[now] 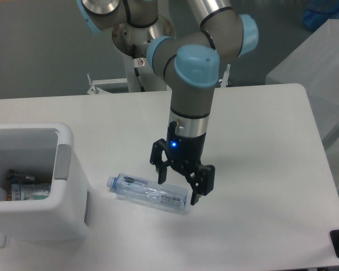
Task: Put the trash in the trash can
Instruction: 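Lower the gripper around the bottle's capped end and close on it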
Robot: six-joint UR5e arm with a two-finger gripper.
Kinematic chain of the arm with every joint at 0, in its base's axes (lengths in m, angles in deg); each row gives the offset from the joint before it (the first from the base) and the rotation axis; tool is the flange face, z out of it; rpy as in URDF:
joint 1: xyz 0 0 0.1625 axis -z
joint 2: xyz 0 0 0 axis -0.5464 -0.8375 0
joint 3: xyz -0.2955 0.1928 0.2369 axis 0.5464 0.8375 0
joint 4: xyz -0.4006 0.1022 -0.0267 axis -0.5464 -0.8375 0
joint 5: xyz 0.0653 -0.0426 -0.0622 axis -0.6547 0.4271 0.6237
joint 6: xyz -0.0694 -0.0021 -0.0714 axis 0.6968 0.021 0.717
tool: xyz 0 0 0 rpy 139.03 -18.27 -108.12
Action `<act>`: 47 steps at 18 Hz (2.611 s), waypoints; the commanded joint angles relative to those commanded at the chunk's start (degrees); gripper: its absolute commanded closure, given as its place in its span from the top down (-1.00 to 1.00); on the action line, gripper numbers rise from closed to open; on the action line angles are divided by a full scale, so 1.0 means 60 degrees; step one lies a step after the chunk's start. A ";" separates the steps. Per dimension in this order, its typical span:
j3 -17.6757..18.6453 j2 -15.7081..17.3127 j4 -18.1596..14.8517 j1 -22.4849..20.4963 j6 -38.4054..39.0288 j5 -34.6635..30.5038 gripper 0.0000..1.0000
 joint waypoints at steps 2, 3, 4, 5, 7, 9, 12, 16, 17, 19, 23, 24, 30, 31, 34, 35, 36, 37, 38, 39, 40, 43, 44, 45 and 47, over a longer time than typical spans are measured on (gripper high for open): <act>-0.0014 -0.0104 -0.0512 0.0336 -0.0663 -0.0541 1.00; -0.0044 -0.0118 -0.0688 0.0599 -0.0723 -0.0747 1.00; -0.0029 -0.0147 -0.0748 0.0762 -0.0738 -0.0937 1.00; -0.0015 -0.0235 -0.0749 0.0923 -0.0738 -0.1186 1.00; -0.0044 -0.0425 -0.0923 0.1376 -0.0738 -0.1990 1.00; -0.0029 -0.0645 -0.0910 0.1845 -0.0680 -0.2534 1.00; -0.0044 -0.0777 -0.0866 0.2139 -0.0592 -0.2522 1.00; 0.0043 -0.0997 -0.0852 0.2360 -0.0328 -0.2580 1.00; 0.0116 -0.1099 -0.0851 0.2374 -0.0328 -0.2580 1.00; 0.0336 -0.1173 -0.0808 0.2375 -0.0328 -0.2507 1.00; 0.0483 -0.1173 -0.0749 0.2345 -0.0358 -0.2346 1.00; 0.0483 -0.1202 -0.0734 0.2345 -0.0358 -0.2273 1.00; 0.0586 -0.1524 -0.0309 0.2316 -0.0167 -0.2199 1.00; 0.0687 -0.1554 -0.0280 0.2316 -0.0167 -0.2199 1.00; 0.0703 -0.1612 -0.0280 0.2316 -0.0167 -0.2214 1.00; 0.0718 -0.1613 -0.0280 0.2301 -0.0167 -0.2214 1.00; 0.0718 -0.1642 -0.0280 0.2301 -0.0167 -0.2214 1.00; 0.0718 -0.1700 -0.0266 0.2301 -0.0153 -0.2214 1.00; 0.0718 -0.1744 -0.0251 0.2301 -0.0138 -0.2214 1.00; 0.0718 -0.1773 -0.0149 0.2301 -0.0123 -0.2228 1.00; 0.0703 -0.1832 -0.0018 0.2301 -0.0036 -0.2214 1.00; 0.0703 -0.1847 -0.0016 0.2301 -0.0021 -0.2228 1.00; 0.0703 -0.1847 -0.0016 0.2301 0.0008 -0.2228 0.96; 0.0703 -0.1832 -0.0016 0.2301 0.0038 -0.2228 0.86; 0.0689 -0.1818 -0.0016 0.2287 0.0300 -0.2228 0.64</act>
